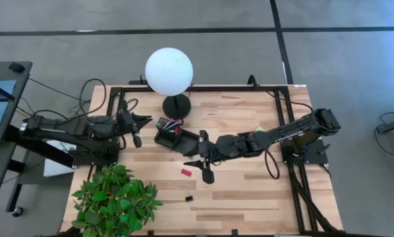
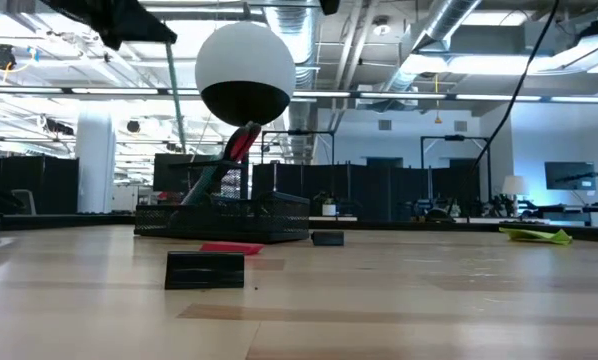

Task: Pick and place office supplies into organizer
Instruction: Put the blue pencil into the black desk organizer, then put the red eraser into the black desk organizer

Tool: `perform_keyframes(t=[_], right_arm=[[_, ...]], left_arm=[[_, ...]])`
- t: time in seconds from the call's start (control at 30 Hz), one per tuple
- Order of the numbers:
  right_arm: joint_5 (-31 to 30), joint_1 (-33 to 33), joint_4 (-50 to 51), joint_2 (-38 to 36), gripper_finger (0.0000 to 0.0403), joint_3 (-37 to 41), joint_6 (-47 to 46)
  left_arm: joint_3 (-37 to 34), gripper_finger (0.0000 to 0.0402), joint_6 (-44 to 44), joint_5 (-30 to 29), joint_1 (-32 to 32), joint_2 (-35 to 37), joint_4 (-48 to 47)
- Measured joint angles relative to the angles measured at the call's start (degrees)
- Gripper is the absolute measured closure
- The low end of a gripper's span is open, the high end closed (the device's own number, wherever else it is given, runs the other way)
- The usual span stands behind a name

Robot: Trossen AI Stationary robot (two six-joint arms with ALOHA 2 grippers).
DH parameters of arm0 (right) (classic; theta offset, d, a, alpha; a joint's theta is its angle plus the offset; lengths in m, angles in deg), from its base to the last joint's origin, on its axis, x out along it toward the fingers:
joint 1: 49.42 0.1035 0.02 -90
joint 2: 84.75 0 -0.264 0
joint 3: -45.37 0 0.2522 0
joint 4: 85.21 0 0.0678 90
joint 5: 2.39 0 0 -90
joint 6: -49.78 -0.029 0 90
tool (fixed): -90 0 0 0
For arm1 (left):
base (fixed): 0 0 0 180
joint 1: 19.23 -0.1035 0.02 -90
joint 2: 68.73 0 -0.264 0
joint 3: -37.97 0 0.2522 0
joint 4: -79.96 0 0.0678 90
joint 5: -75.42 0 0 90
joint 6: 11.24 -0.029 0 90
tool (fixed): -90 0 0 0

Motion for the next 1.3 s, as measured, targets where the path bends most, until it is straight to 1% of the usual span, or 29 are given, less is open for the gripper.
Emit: perform_keyframes(t=[0.1, 0.2, 0.33, 0.4, 0.5, 0.67, 0.77, 0.93, 1.0, 1.1, 1.2, 1.23, 1.3], right_arm=[[-3.0, 1.1, -0.8, 0.0, 0.0273, 0.0, 0.3], [-3.4, 1.3, -0.7, 0.0, 0.0273, 0.0, 0.4], [-3.4, 1.3, -0.3, 0.0, 0.0273, 0.0, 0.0], [-3.4, 1.3, 0.0, 0.0, 0.0274, 0.0, 0.0], [-3.4, 1.4, 0.0, 0.0, 0.0275, 0.0, 0.0], [-3.3, 1.4, 2.2, 0.1, 0.0273, 0.0, -0.1], [-3.3, 1.4, 4.5, 0.1, 0.0273, 0.0, -0.5], [-2.9, 1.4, 9.2, 0.1, 0.0275, 0.0, -7.6], [-2.9, 1.4, 11.2, 0.1, 0.0275, 0.0, -10.5], [-3.4, 1.7, 14.1, 1.0, 0.0275, 0.0, -14.1], [-3.8, 2.7, 13.7, 6.5, 0.0279, 0.1, -14.7], [-3.8, 3.2, 12.4, 9.1, 0.0280, 0.3, -14.3], [-5.1, 3.9, 5.1, 14.5, 0.0282, 0.0, -13.7]], left_arm=[[-0.7, 0.0392, 1.1, -0.2, 0.0, -2.4, -0.7], [-1.0, 0.0392, 1.2, -0.8, -0.1, -6.0, 0.1], [-1.1, 0.0390, 1.3, -2.5, -0.2, -11.4, 3.4], [-1.0, 0.0377, 0.7, -2.4, -0.7, -13.8, 5.6], [-1.0, 0.0345, 0.4, -1.1, -2.2, -17.2, 6.6], [-1.0, 0.0296, 4.6, -0.6, -5.3, -21.4, 6.4], [0.0, 0.0273, 5.0, -0.6, -6.6, -22.7, 6.4], [4.7, 0.0246, 4.7, -0.5, -6.5, -22.6, 6.2], [7.2, 0.0242, 5.2, 1.5, -5.7, -22.4, 6.1], [10.0, 0.0240, 5.5, 8.8, -4.3, -22.4, 6.0], [11.4, 0.0240, 5.0, 16.8, -3.1, -22.4, 6.1], [11.6, 0.0240, 5.1, 18.3, -2.8, -22.4, 6.0], [11.7, 0.0240, 5.1, 19.4, -2.3, -22.4, 5.9]])
